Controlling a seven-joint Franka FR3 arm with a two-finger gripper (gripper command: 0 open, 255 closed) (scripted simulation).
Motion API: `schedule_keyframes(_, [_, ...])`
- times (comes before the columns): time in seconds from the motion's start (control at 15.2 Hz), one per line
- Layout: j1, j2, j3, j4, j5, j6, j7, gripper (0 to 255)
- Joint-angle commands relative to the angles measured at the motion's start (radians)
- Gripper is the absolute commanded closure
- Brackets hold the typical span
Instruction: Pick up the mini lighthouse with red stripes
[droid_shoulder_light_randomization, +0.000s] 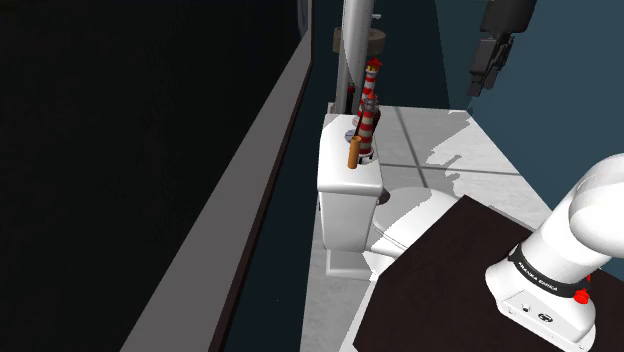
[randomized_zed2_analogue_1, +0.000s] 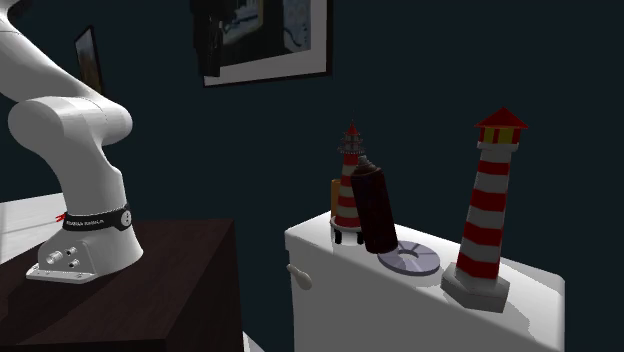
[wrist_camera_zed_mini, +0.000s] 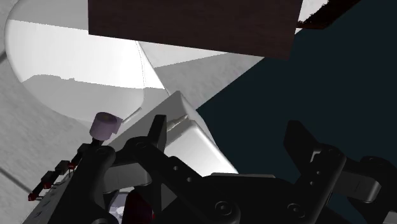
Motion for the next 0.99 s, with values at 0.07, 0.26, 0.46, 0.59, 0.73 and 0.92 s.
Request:
schedule_keyframes(0.07, [0.002,0.042,-0.001,0.022,-0.006,0.017,-0.007,0])
schedule_keyframes(0.26, [0.008,0.167,-0.005,0.096,-0.022,0.059,-0.028,0])
schedule_keyframes(0.46, [0.013,0.292,-0.007,0.181,-0.037,0.09,-0.047,0])
schedule_keyframes(0.59, [0.016,0.375,-0.008,0.244,-0.046,0.105,-0.059,0])
schedule_keyframes(0.73, [0.019,0.458,-0.009,0.313,-0.055,0.114,-0.07,0])
schedule_keyframes(0.92, [0.022,0.583,-0.009,0.426,-0.067,0.118,-0.086,0])
